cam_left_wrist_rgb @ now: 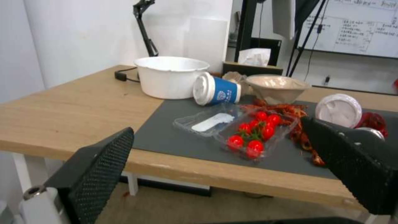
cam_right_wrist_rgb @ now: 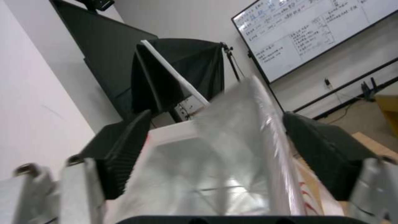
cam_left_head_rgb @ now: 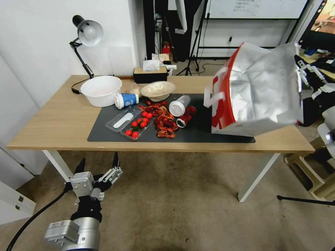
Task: Pick up the food delivery bag from the floor and place it on the table.
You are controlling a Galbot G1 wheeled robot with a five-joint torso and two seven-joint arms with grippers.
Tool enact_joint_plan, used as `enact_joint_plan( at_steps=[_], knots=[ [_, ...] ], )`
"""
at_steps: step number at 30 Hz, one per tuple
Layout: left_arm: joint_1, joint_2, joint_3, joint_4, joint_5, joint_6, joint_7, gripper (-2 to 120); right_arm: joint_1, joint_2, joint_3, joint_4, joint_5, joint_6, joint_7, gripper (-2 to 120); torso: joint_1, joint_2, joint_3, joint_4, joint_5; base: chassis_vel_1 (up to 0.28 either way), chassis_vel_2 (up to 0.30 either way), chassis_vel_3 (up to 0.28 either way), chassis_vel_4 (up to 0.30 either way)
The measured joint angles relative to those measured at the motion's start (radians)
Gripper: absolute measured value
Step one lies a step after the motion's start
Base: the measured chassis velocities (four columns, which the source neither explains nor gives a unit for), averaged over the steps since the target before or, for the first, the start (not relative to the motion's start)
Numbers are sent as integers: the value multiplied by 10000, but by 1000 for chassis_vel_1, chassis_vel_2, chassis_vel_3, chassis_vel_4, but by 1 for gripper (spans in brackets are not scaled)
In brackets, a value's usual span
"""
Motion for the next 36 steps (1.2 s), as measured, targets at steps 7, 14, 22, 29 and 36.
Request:
enact_joint_plan(
  at_steps=[7, 14, 22, 29, 36],
  knots=[
    [11, -13, -19, -86, -89, 13, -21, 100, -372, 117, 175, 147, -157, -45, -39, 100, 0, 0, 0, 0, -1, 0, 0, 0, 0],
    [-56, 55, -57, -98, -145, 93, 47, 100, -832, 265, 355, 272, -497, -31, -256, 100, 1, 0, 0, 0, 0, 0, 0, 0, 0],
    [-297, 178, -157, -4, -222, 199, 16, 100, -1227, 435, 405, 450, -1071, -27, -681, 100, 1, 0, 0, 1, -1, 0, 0, 0, 0],
    [-418, 268, -217, 38, -279, 248, -10, 100, -1964, 687, 661, 840, -2695, 242, -1256, 100, 0, 0, 0, 1, 0, 0, 0, 0, 0],
    [-533, 336, -238, 92, -357, 330, 47, 100, -3183, 1330, 901, 1473, -5042, 914, -1207, 100, 1, 0, 0, 1, 0, 0, 0, 0, 0]
  ],
)
